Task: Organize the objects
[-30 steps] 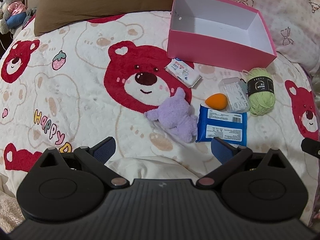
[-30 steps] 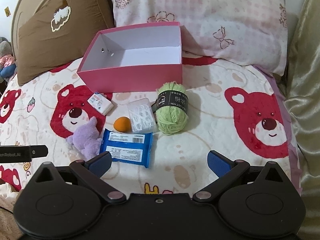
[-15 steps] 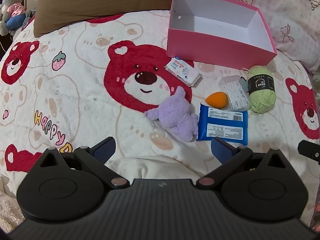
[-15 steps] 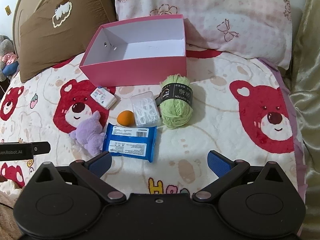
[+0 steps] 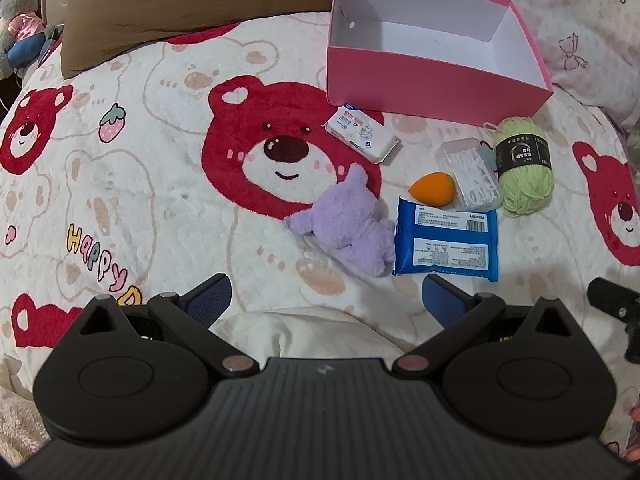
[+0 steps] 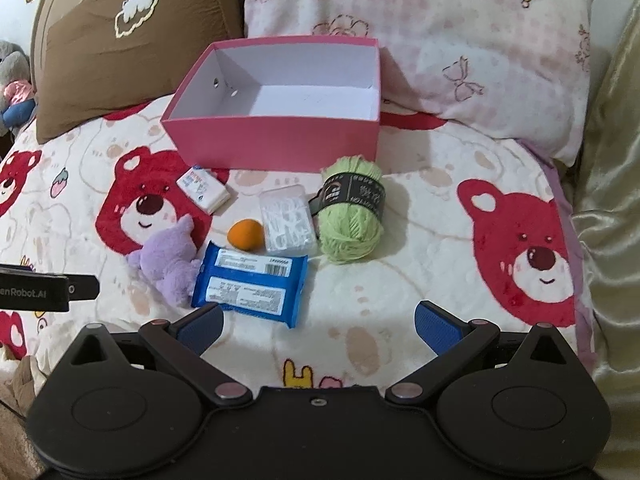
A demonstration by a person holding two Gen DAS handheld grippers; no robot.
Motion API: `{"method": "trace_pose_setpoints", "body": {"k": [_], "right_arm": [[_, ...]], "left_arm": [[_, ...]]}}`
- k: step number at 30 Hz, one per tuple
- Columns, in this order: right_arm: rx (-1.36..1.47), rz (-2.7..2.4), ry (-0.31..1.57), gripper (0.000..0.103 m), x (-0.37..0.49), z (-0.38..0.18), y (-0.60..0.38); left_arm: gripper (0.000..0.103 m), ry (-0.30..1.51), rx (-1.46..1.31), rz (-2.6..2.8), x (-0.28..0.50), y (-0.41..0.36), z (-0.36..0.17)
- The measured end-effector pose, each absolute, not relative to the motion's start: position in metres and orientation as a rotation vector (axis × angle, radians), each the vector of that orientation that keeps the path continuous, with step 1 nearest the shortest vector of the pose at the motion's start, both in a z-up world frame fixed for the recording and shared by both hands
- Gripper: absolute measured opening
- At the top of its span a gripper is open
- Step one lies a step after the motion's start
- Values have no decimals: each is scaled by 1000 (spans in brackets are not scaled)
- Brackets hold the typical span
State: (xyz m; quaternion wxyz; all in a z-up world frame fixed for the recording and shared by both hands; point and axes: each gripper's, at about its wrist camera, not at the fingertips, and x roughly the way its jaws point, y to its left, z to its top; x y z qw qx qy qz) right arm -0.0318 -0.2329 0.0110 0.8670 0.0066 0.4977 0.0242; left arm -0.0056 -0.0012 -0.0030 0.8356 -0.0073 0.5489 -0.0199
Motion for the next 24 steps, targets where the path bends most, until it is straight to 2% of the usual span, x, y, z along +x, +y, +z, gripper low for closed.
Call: {"method": "trace_pose_setpoints", "body": {"k": [10, 17, 24], "right_arm": [[2, 66, 1060, 103, -32, 5, -229], [7, 91, 1069, 103, -28, -3, -225], [-5, 132, 1079, 103, -24, -21, -218]], "left_arm": [[103, 1160, -25, -51, -5, -3, -6], [103, 1189, -66, -71, 6, -8, -36], [103, 1126, -54, -123, 8, -24, -60]]}}
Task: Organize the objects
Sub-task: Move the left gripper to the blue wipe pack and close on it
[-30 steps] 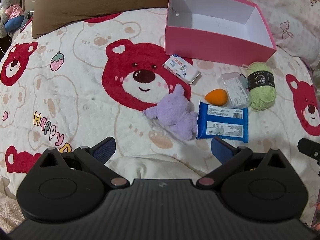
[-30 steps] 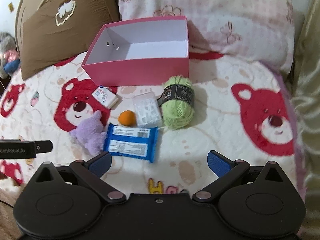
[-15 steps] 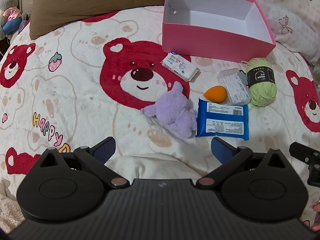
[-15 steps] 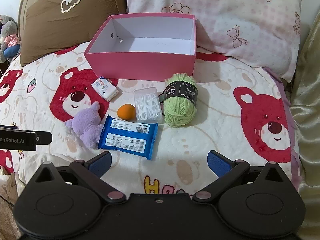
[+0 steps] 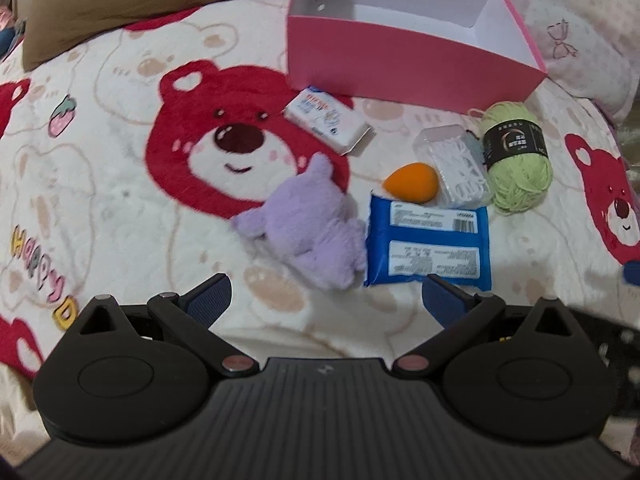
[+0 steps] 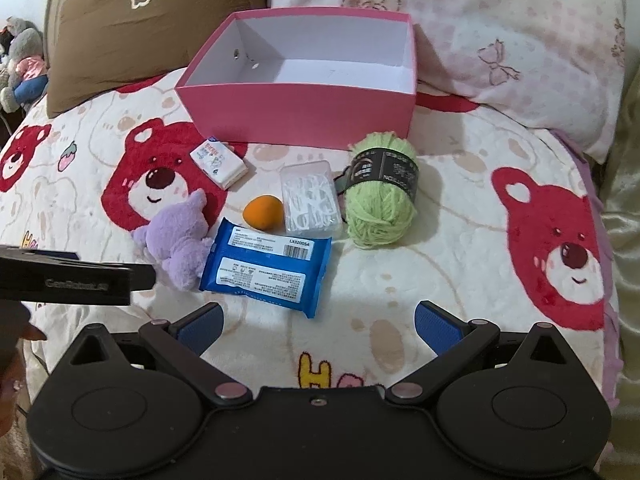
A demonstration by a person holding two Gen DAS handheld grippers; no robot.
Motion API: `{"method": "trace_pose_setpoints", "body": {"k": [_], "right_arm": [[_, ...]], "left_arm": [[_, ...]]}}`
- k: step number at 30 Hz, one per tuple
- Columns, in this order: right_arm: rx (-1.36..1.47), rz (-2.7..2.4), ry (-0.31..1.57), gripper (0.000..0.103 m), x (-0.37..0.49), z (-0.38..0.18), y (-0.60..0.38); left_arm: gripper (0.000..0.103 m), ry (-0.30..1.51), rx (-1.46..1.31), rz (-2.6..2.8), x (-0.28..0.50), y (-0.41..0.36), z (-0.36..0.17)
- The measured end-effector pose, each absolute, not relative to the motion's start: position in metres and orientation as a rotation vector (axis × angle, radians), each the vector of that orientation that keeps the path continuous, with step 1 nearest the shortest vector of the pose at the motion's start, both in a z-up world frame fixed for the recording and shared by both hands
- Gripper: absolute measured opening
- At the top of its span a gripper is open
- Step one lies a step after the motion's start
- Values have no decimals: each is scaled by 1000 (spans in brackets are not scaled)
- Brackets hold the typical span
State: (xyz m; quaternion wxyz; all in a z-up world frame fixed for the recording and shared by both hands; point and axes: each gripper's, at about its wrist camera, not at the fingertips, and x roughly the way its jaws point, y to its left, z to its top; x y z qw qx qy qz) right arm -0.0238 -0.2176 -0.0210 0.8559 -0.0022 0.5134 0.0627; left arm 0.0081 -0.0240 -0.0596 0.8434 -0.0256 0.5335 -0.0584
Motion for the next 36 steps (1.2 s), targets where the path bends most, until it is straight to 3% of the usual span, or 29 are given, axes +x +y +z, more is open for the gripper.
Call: {"method": "trace_pose_setpoints", "body": {"k": [8, 20, 30, 36], "right_arm": [[72, 312, 1060, 101, -14, -54, -218], [38, 427, 888, 101, -5, -113, -213], [139, 449, 990, 101, 19, -142, -214], [227, 418, 1016, 102, 19, -160, -223]], "left_arm": [[102, 1076, -177, -170, 19, -33, -87], [93, 1066, -100, -197, 28, -66, -127], [81, 1022, -58, -166, 33, -67, -135], [66, 1004, -85, -143, 30, -59, -133]]}}
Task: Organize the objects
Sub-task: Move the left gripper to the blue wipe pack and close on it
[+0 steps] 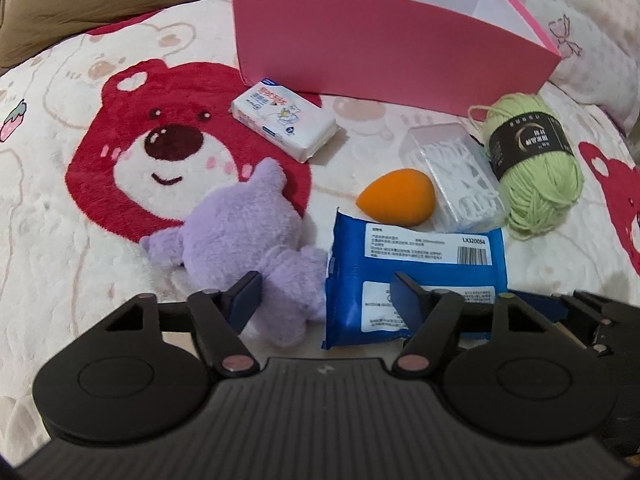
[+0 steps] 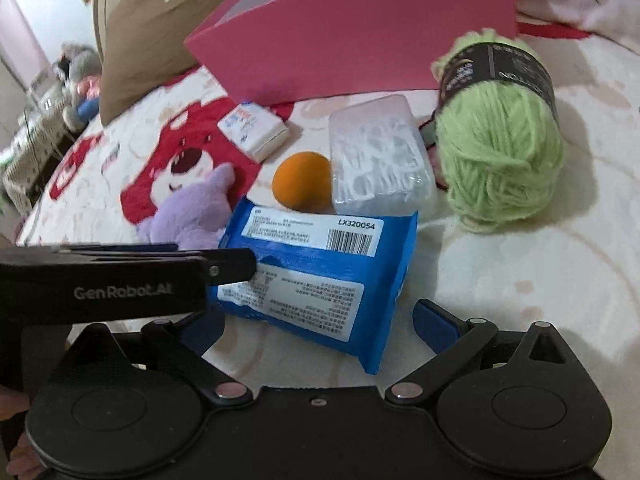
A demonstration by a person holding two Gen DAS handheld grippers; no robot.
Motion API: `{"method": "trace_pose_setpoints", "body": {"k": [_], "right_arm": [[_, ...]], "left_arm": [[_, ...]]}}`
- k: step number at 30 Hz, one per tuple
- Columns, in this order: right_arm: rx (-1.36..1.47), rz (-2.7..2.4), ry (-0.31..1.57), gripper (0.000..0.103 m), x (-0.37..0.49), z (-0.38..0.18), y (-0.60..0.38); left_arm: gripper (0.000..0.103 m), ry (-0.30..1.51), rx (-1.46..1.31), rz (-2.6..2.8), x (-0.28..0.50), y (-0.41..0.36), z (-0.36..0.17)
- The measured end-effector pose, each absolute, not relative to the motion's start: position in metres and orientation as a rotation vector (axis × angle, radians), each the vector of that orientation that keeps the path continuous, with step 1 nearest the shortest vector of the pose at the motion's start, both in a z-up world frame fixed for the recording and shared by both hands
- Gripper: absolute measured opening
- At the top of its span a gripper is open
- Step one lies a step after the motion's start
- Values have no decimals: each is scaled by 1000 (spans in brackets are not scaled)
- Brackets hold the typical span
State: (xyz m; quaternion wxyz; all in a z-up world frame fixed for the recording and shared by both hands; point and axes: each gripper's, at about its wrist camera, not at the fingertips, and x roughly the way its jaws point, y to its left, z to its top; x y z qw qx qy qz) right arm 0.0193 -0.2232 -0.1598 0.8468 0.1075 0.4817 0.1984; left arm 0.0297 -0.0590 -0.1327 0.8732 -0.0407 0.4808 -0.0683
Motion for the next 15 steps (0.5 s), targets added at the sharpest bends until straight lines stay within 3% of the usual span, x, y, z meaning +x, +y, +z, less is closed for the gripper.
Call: {"method": "trace_pose_setpoints", "body": {"k": [11, 14, 15], "right_arm": [[322, 397, 1066, 103, 17, -158, -230], [294, 409, 1037, 91, 11, -155, -229], [274, 417, 1028, 75, 10, -154, -227]], "left_arm": [[50, 1006, -91, -210, 25, -55, -125], [50, 1020, -105, -214, 28, -53, -127], [50, 1024, -117, -213, 30, -51, -127]]}}
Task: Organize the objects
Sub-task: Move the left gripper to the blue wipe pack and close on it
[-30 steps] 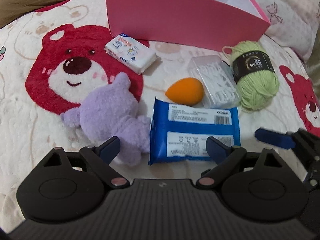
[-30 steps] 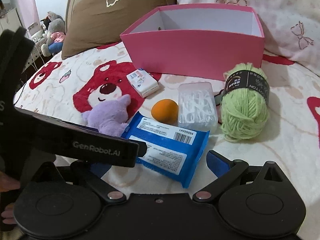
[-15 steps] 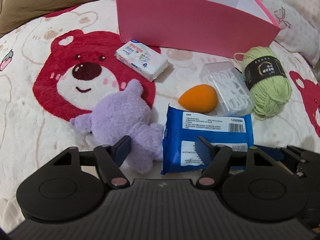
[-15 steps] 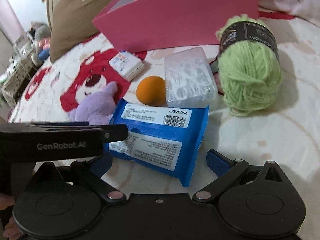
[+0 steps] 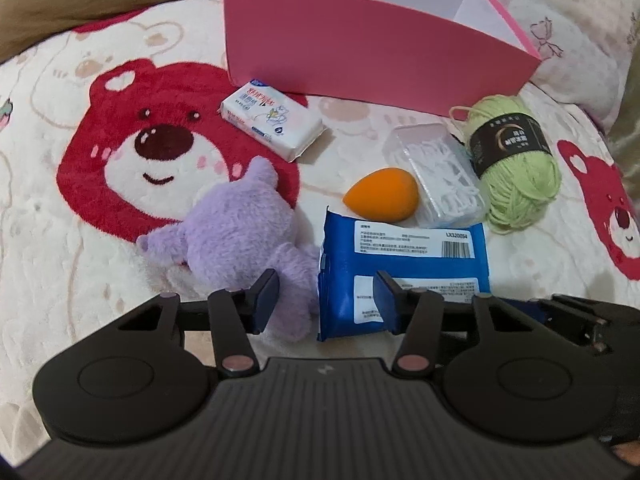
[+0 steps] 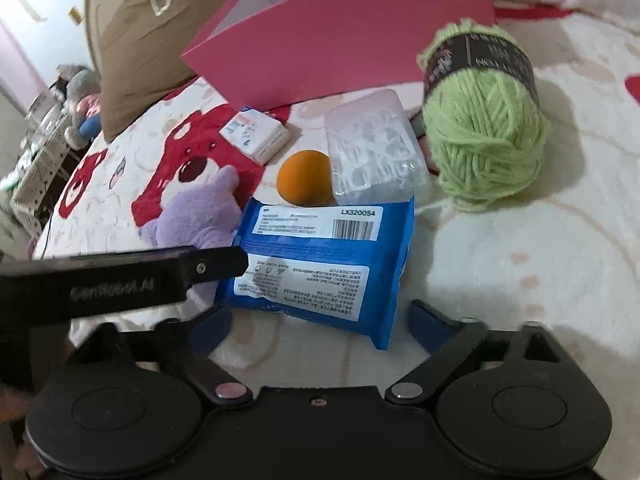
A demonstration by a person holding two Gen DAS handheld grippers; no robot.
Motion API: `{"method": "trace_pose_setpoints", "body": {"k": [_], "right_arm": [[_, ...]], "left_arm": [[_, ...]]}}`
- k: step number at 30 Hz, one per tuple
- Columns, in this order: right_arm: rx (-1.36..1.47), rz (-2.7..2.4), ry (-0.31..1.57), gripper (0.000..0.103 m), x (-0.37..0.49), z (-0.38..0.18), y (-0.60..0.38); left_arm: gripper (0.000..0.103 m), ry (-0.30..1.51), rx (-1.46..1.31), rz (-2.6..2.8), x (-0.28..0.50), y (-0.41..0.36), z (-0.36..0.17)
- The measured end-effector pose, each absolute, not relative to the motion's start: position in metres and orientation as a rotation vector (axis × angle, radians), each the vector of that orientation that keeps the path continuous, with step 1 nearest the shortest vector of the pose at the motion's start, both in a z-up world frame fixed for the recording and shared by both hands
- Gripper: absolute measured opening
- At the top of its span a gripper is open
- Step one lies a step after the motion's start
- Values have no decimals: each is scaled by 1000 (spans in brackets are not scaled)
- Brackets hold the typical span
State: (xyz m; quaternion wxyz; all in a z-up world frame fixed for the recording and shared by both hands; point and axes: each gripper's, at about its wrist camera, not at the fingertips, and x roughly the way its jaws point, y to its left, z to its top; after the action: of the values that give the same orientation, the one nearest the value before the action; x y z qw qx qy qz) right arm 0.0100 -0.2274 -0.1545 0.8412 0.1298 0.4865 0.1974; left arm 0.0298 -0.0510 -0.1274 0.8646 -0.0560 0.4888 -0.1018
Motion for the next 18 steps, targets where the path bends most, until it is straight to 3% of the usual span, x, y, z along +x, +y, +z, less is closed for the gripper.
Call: {"method": "trace_pose_setpoints", "body": {"k": [2, 4, 7, 13, 16, 18], "right_arm": [[222, 403, 1009, 62, 9, -153, -225], [182, 381, 998, 40, 9, -152, -226], [181, 358, 984, 24, 6, -150, -233], [126, 320, 974, 17, -7, -141, -242], [119, 312, 1003, 17, -10, -141, -245], [111, 295, 1019, 24, -9, -142, -246]], "left_arm": [[48, 1029, -142, -216, 32, -47, -126], [42, 1033, -154, -214, 32, -43, -125], [39, 1038, -174, -209, 32, -38, -123], [39, 1053, -196, -296, 30, -49, -118], [40, 1092, -222, -343, 32, -61, -123], [39, 1113, -176, -308, 32, -71, -128]]}}
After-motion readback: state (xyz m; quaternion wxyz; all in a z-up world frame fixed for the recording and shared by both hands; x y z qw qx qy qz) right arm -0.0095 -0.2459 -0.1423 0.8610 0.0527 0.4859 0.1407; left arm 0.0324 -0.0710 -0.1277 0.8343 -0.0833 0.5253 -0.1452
